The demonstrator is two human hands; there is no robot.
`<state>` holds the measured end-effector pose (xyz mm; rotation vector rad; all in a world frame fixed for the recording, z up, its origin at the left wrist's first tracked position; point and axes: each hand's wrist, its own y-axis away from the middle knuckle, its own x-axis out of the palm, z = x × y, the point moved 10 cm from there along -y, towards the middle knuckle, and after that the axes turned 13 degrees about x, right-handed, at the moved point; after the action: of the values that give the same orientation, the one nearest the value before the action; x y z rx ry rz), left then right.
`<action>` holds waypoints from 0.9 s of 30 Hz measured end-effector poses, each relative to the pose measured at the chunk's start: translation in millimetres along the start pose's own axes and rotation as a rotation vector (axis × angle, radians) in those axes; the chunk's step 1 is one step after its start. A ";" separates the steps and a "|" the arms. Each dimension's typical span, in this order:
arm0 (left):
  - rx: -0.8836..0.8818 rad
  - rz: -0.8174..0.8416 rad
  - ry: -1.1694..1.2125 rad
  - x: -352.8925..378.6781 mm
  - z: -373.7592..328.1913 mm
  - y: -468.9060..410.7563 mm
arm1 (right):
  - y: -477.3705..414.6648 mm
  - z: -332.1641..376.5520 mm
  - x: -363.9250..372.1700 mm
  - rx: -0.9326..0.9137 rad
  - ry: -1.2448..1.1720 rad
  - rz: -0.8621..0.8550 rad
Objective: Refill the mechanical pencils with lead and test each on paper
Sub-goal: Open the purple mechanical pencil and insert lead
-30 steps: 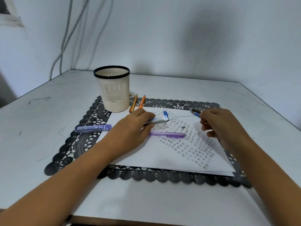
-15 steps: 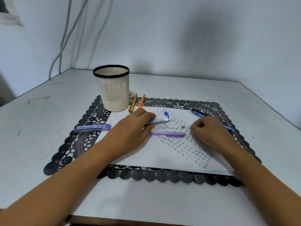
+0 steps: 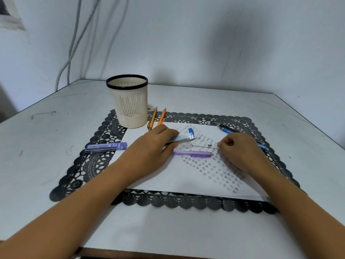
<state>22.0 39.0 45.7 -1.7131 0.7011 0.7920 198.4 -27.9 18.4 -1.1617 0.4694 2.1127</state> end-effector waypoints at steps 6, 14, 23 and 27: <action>0.017 -0.041 0.010 -2.9 -4.4 -0.4 | 11.1 18.9 -12.0 -0.102 -0.255 0.014; -0.063 -0.159 0.130 -7.7 -3.1 -1.4 | 27.3 35.1 20.3 -0.058 -0.767 0.437; -0.229 -0.141 0.472 4.8 -3.4 1.7 | 34.1 45.8 6.6 -0.182 -0.900 0.360; -0.397 -0.138 0.829 18.7 0.4 5.3 | 36.5 49.8 4.2 -0.229 -0.957 0.400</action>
<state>29.2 36.9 27.7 -2.4500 0.9976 0.0835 141.1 -22.8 41.5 -0.0479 -0.0048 2.8019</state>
